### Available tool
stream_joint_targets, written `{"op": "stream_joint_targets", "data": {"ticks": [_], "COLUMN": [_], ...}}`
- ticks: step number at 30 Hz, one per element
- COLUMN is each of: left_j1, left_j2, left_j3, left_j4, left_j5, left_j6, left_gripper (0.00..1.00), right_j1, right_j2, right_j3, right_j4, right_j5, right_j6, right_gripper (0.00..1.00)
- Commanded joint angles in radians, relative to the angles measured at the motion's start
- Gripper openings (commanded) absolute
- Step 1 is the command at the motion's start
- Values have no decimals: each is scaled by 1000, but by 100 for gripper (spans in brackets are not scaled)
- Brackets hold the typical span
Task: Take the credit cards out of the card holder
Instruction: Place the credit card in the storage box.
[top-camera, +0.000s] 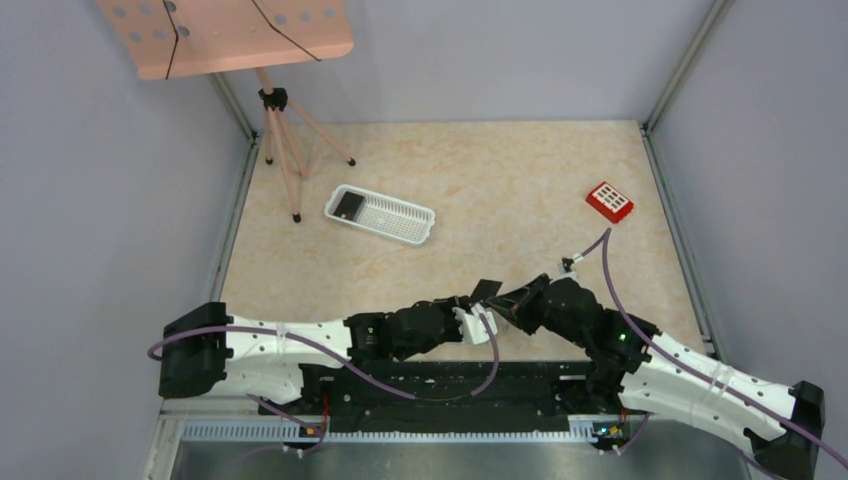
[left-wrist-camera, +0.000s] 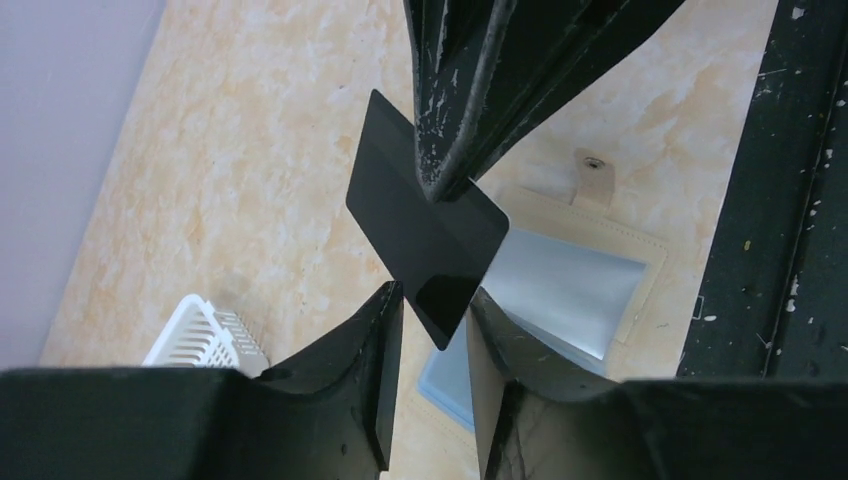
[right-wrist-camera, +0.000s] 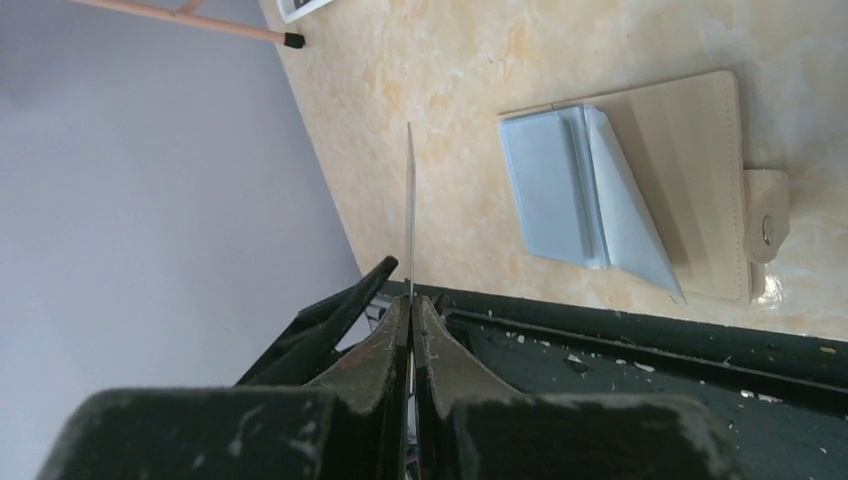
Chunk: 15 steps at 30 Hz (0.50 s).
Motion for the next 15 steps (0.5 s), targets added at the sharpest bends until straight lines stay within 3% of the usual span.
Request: {"op": "stream_joint_targets", "data": {"ticks": [1,4,9,12,15], "left_j1": [-5,-5,-2,30,95], "left_j2": [4,3,-5,-27,-54], "left_j3": [34,36,42,55,59], "left_j4": [68,58,28,-24,-51], "left_j5": [13,8,-40,-6,73], "left_j6": [-23,-65,-199,-307,-442], "left_gripper": [16,0,0,0,0], "right_j1": [-8,-8,-9,-9,-8], "right_j2": [-8,-18,-103,-191,-279], "right_j3": [8,3,-3,-23,-67], "right_j4": [54,58,47,59,111], "right_j5": [-15,5,89,126,133], "right_j6": [0,-49,-195,-295,-411], "right_gripper": [0,2,41,51,53]}}
